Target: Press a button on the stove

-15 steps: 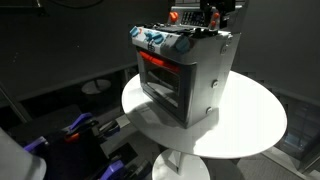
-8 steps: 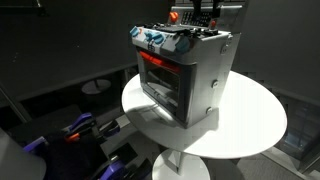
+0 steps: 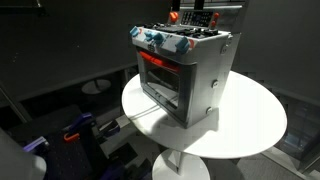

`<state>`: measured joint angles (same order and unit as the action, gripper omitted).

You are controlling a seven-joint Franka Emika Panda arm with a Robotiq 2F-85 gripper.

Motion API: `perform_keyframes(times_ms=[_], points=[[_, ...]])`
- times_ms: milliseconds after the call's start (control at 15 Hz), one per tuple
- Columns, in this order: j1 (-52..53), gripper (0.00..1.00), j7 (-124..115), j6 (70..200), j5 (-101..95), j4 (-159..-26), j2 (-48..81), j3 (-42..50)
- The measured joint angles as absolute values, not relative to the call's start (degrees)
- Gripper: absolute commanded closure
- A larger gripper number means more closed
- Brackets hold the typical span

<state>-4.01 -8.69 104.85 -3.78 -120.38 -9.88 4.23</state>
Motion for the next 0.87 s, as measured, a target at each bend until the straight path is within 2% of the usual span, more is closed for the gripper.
perform_keyframes(times_ms=[333, 867], points=[[-4.4, 0.00, -6.6, 99.9, -3.8, -125.0, -16.1, 4.3], [-4.5, 0.00, -6.0, 99.0, -3.9, -130.0, -21.8, 4.3]])
